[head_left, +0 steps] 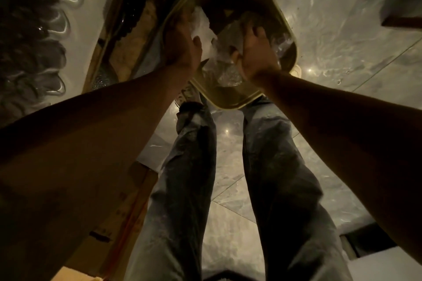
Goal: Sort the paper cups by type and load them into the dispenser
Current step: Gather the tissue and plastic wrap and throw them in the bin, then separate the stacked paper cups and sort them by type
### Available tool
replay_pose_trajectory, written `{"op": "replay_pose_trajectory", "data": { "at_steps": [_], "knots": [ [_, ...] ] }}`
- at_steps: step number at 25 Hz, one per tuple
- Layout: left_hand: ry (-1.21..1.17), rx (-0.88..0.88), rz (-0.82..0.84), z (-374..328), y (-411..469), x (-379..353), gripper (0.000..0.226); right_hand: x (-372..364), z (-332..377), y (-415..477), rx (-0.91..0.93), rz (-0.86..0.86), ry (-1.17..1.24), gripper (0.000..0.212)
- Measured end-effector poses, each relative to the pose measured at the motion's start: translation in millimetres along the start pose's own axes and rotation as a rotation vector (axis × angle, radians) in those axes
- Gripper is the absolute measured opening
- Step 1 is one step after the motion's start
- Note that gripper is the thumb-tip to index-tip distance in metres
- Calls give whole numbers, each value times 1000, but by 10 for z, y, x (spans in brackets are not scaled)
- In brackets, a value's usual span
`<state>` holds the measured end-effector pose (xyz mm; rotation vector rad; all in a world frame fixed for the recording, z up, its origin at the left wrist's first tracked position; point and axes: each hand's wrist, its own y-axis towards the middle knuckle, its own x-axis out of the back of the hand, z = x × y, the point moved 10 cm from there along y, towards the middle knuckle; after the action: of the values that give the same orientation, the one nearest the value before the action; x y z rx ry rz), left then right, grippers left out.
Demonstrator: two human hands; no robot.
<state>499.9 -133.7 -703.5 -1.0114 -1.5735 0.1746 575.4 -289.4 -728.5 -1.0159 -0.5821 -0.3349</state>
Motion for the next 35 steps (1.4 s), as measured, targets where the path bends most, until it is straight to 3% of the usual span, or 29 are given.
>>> {"op": "replay_pose_trajectory", "data": {
  "at_steps": [5,9,18,22,35],
  "knots": [
    [-109,-23,23,8,-154,-44,49,-104,159,-68,64,43,-44,78],
    [-95,-113,121,-178,-467,34,37,157,223,-337,74,-30,49,67],
    [0,-293,185,-755,-1272,643,39,1046,409,-1187,167,-49,-96,58],
    [109,-378,122,-1154,-1737,1118,41,1599,542,-1684,184,-136,-84,46],
    [182,-754,-82,-2926,-3772,2947,45,3926,748,-3999,169,-473,-15,56]
  ]
}}
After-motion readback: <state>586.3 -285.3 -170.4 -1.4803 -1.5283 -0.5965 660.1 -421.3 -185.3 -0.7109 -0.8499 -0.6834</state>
